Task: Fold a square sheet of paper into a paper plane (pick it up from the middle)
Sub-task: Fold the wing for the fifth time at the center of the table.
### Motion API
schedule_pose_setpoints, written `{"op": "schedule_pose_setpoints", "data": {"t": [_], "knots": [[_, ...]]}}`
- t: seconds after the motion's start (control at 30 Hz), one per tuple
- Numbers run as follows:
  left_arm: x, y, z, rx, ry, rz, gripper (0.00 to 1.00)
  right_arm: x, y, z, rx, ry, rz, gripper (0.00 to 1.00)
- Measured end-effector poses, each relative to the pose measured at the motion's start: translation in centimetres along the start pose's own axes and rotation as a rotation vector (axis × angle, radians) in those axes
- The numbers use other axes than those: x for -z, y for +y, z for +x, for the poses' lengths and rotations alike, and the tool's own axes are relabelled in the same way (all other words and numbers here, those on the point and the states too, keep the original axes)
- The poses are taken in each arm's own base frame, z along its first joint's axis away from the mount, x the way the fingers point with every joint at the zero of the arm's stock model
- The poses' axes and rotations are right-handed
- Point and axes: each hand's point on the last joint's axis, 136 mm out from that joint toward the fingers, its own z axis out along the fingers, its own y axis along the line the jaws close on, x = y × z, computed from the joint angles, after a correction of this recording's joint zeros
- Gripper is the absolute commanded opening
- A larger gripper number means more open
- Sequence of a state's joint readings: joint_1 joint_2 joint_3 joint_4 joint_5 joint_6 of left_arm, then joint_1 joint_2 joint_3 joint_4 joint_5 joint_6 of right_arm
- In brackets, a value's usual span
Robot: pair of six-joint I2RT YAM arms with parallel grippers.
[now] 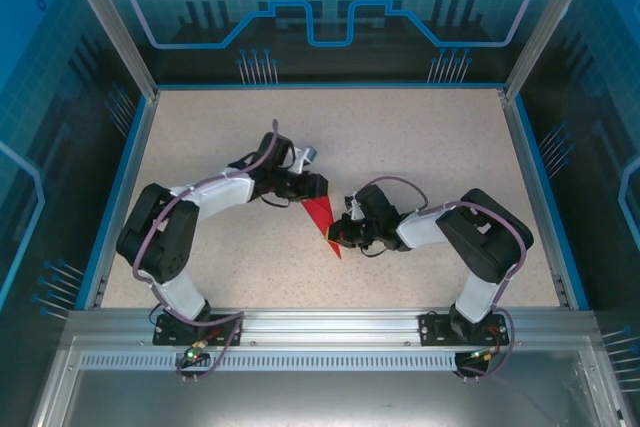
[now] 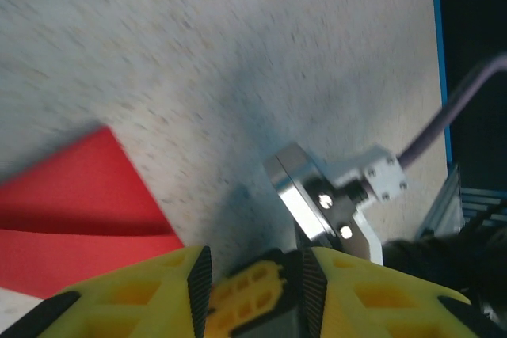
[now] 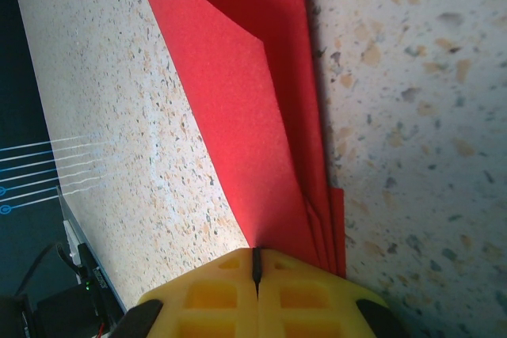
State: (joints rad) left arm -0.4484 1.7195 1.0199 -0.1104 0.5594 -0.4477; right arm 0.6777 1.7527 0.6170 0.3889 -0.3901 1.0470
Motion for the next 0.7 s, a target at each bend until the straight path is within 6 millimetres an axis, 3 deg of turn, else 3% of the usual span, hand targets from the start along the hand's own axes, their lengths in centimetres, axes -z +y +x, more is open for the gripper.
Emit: {"op": "schedule_pose_setpoints", "data": {"t": [0.1,0.43,0.7], "knots": [[-1.5,0.1,1.5,0.017,0.051,0.005,0.38,0.0,0.0,0.0,0.0,0.0,0.0,0.02],[-4.5,4.8,3.8,0.113,0.123,-0.07,0.36,0.0,0.0,0.0,0.001,-0.001,-0.001,0.03],[-4.6,5.1,3.8,0.132,0.122,-0.077,0.34,0.7,-0.2,0.2,-0.006,-0.012,0.038,0.05]]}}
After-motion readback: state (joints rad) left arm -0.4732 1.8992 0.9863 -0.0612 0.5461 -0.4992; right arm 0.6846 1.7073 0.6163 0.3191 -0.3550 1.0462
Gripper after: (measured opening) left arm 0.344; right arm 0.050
